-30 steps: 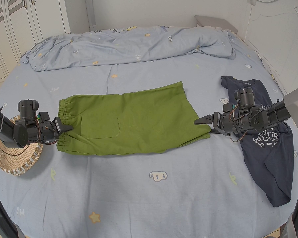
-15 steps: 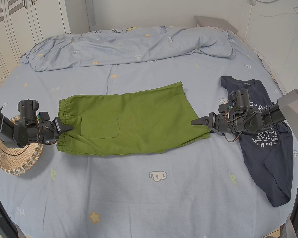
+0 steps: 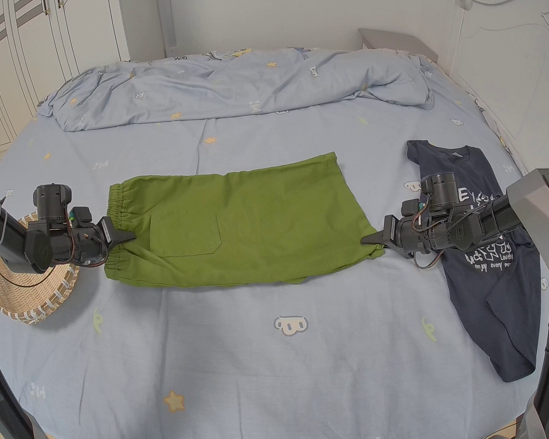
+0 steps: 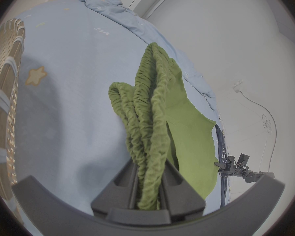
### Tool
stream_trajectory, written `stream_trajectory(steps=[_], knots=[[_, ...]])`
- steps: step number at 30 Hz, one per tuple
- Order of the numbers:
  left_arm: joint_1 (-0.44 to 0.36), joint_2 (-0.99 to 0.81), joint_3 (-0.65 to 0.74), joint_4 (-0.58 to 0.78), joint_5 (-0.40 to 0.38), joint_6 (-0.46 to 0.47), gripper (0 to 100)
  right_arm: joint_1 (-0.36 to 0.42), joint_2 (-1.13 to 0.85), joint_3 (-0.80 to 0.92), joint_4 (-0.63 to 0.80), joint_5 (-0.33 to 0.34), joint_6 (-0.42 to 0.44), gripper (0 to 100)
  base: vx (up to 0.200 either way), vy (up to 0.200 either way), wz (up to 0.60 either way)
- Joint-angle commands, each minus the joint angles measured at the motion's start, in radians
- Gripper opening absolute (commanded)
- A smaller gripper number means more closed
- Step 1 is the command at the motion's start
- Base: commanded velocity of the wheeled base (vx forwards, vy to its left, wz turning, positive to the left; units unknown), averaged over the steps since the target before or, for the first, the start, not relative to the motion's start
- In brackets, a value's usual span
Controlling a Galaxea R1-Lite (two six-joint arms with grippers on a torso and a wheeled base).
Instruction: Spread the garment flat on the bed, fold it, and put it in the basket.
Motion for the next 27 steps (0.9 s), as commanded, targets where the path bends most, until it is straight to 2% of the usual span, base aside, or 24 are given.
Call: stream_trajectory(steps=[1,5,13,17,20,25,26,27], knots=[[0.001,-0.006,0.001,0.001,-0.001,-0.001,0,-0.006,-0.057,0.026,0.006,-0.011,0.002,0,0.000,0.000,0.00],[0.001,-0.043,0.004,0.010,-0.001,-0.004,0,-0.006,-0.186,0.107,0.009,-0.045,-0.002,0,0.000,0.000,0.00],[0.007,-0.156,0.066,0.099,-0.001,0.010,0,0.008,-0.395,0.284,0.079,-0.049,-0.013,0,0.000,0.000,0.00],[0.039,-0.224,0.164,0.110,-0.001,0.045,0,0.009,-0.493,0.428,0.099,-0.057,-0.013,0,0.000,0.000,0.00],[0.042,-0.282,0.285,0.110,-0.001,0.108,0,0.034,-0.592,0.604,0.095,-0.082,-0.013,0,0.000,0.000,0.00],[0.034,-0.342,0.478,0.108,-0.001,0.220,0,0.109,-0.712,0.817,0.095,-0.128,-0.005,0,0.000,0.000,0.00],[0.034,-0.342,0.478,0.108,-0.001,0.220,0,0.109,-0.712,0.817,0.095,-0.128,-0.005,0,0.000,0.000,0.00],[0.033,-0.350,0.544,0.106,-0.003,0.260,0,0.141,-0.757,0.883,0.095,-0.148,-0.001,0,0.000,0.000,0.00]])
